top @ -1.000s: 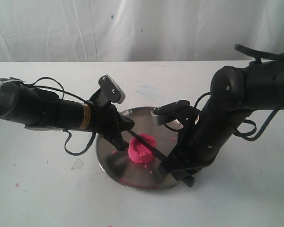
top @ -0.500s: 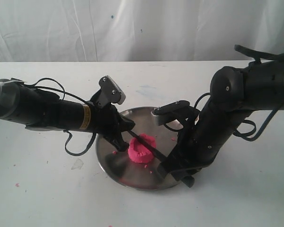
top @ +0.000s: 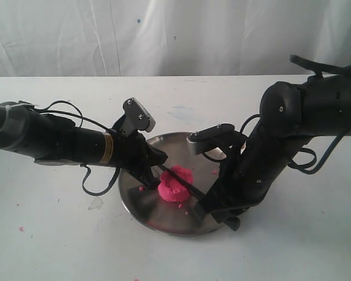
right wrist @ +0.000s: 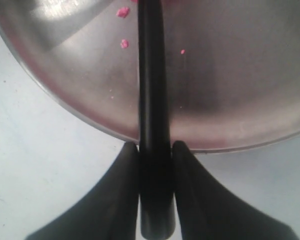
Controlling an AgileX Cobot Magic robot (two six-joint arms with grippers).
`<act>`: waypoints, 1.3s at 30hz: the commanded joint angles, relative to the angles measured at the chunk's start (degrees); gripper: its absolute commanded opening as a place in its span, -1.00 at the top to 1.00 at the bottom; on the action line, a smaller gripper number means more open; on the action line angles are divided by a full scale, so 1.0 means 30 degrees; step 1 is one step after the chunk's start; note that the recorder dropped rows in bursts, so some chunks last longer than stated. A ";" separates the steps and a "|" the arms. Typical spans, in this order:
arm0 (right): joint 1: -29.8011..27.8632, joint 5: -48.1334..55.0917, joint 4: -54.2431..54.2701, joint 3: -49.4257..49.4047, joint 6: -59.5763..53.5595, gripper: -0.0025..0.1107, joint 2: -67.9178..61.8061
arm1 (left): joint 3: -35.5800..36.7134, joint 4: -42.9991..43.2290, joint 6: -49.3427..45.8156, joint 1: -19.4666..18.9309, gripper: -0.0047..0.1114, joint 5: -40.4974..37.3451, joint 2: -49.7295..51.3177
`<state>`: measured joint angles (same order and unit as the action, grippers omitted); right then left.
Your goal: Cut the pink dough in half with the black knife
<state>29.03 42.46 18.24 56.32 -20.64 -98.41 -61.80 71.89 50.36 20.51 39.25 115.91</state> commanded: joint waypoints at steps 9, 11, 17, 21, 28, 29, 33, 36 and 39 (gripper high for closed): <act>0.0017 -0.0476 0.0049 0.0075 -0.0025 0.96 -0.0031 | 0.0155 0.0693 -0.0079 0.0075 0.92 -0.0570 0.0279; 0.0017 -0.0476 0.0049 0.0075 -0.0025 0.96 -0.0031 | 0.0155 0.0693 -0.0079 0.0075 0.92 -0.0570 0.0279; 0.0017 -0.0613 0.0241 0.0075 0.0051 0.96 -0.0315 | 0.0155 0.0693 -0.0079 0.0075 0.92 -0.0570 0.0279; 0.0017 -0.0613 0.0328 0.0075 0.0051 0.96 -0.0367 | 0.0155 0.0693 -0.0079 0.0075 0.92 -0.0570 0.0279; 0.0017 -0.0810 0.0290 0.0075 0.0051 0.96 -0.0367 | 0.0155 0.0745 -0.0077 0.0075 0.92 -0.0570 0.0279; 0.0017 -0.0904 0.0290 0.0075 0.0051 0.96 -0.0367 | 0.0155 0.0745 -0.0077 0.0075 0.92 -0.0570 0.0279; 0.0017 -0.1027 0.0290 0.0075 0.0051 0.96 -0.0367 | 0.0155 0.0745 -0.0077 0.0075 0.92 -0.0570 0.0279; 0.0017 -0.1027 0.0290 0.0075 0.0051 0.96 -0.0367 | 0.0155 0.0745 -0.0077 0.0075 0.92 -0.0570 0.0279; 0.0017 -0.1067 0.0290 0.0075 0.0051 0.96 -0.0367 | 0.0155 0.0745 -0.0077 0.0075 0.92 -0.0570 0.0279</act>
<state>29.13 41.51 18.58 56.32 -20.74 -99.44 -61.80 72.29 50.24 20.51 38.42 116.35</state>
